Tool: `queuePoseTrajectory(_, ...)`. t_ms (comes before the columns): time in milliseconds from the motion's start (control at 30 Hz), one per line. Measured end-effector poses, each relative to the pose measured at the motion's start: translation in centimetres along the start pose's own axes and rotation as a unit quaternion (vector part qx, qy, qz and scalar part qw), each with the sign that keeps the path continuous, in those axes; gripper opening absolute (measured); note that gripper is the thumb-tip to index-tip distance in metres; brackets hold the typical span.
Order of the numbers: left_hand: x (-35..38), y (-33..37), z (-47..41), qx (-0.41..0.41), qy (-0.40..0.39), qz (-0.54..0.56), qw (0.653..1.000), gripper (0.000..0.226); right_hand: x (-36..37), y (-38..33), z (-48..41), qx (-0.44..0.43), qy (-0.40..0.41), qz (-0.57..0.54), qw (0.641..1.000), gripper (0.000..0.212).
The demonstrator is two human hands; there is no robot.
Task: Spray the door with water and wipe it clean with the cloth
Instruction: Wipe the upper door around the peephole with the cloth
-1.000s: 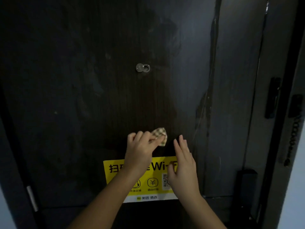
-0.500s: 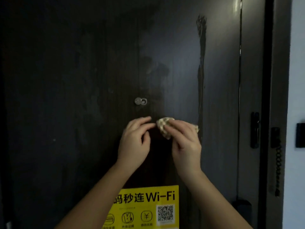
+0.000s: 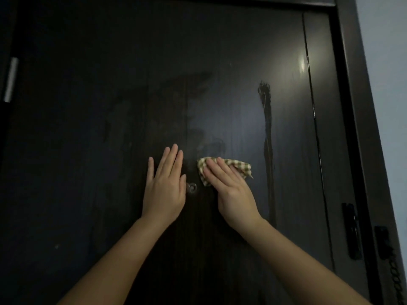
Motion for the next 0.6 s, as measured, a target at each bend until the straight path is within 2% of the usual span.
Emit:
queuePoseTrajectory(300,-0.7,-1.3,-6.7,0.014,0.055,-0.002,0.998,0.063,1.0,1.6,-9.0,-0.085,-0.036,0.08,0.992,0.062)
queuePoseTrajectory(600,-1.1,-2.8,-12.6,0.021,0.091,-0.078,0.993,0.065,0.9,2.6,-17.6,-0.061,0.007,0.104,0.993,0.062)
Point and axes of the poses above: each hand's wrist, its own z-axis away from the middle knuckle, its own x-axis out of the palm, y = z × x, the point moved 7 cm from there along -z, towards the middle knuckle, and after that the axes turned 9 degrees about y, right-handed, at the moved point
